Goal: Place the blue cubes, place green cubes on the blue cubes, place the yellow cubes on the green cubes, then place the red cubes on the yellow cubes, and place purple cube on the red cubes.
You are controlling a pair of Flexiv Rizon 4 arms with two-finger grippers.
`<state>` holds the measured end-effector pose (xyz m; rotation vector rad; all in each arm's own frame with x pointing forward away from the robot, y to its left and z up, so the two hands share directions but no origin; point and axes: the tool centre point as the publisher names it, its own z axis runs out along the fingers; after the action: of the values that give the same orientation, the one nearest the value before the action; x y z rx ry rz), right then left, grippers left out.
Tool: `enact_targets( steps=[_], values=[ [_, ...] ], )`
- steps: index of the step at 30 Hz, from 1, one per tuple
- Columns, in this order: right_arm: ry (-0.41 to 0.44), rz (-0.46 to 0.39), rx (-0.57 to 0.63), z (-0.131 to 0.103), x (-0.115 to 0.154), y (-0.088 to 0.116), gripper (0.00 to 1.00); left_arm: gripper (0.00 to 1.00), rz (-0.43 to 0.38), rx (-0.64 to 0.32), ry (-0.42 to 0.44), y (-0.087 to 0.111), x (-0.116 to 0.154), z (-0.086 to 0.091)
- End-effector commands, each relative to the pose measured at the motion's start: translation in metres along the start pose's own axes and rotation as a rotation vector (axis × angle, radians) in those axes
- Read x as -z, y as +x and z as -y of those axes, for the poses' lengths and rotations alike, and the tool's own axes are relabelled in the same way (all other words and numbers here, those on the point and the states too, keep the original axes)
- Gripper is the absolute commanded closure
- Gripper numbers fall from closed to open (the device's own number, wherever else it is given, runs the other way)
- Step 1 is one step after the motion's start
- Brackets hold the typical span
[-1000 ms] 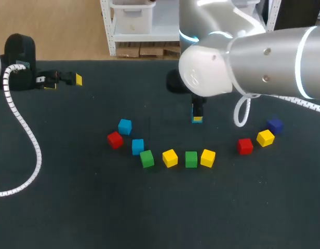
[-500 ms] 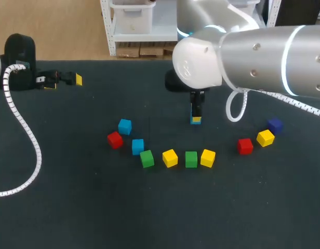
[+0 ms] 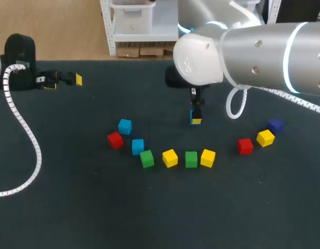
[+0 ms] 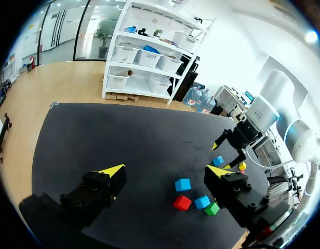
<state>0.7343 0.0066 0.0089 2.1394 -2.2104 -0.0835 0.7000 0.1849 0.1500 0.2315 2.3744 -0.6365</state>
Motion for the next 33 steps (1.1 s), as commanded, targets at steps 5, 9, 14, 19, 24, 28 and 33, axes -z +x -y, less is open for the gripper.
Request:
enact_targets(
  steps=[5, 9, 14, 19, 24, 28, 33],
  values=[
    [0.047, 0.041, -0.007, -0.024, 0.028, 0.023, 0.00, 0.00, 0.000, 0.000, 0.000, 0.000, 0.000, 0.000],
    [0.056, 0.069, -0.017, -0.034, 0.038, 0.033, 0.00, 0.00, 0.000, 0.000, 0.000, 0.000, 0.000, 0.000],
    [0.090, 0.102, -0.038, -0.051, 0.054, 0.047, 0.00, 0.00, 0.000, 0.000, 0.000, 0.000, 0.000, 0.000],
    [0.130, 0.147, -0.045, -0.060, 0.069, 0.063, 0.00, 0.00, 0.000, 0.000, 0.000, 0.000, 0.000, 0.000],
    [0.157, 0.154, -0.073, -0.061, 0.080, 0.080, 0.00, 0.00, 0.000, 0.000, 0.000, 0.000, 0.000, 0.000],
    [0.171, 0.175, -0.103, -0.060, 0.085, 0.092, 0.00, 0.00, 0.000, 0.000, 0.000, 0.000, 0.000, 0.000],
    [0.197, 0.241, -0.148, -0.061, 0.092, 0.108, 0.00, 0.00, 0.000, 0.000, 0.000, 0.000, 0.000, 0.000]
  ],
)
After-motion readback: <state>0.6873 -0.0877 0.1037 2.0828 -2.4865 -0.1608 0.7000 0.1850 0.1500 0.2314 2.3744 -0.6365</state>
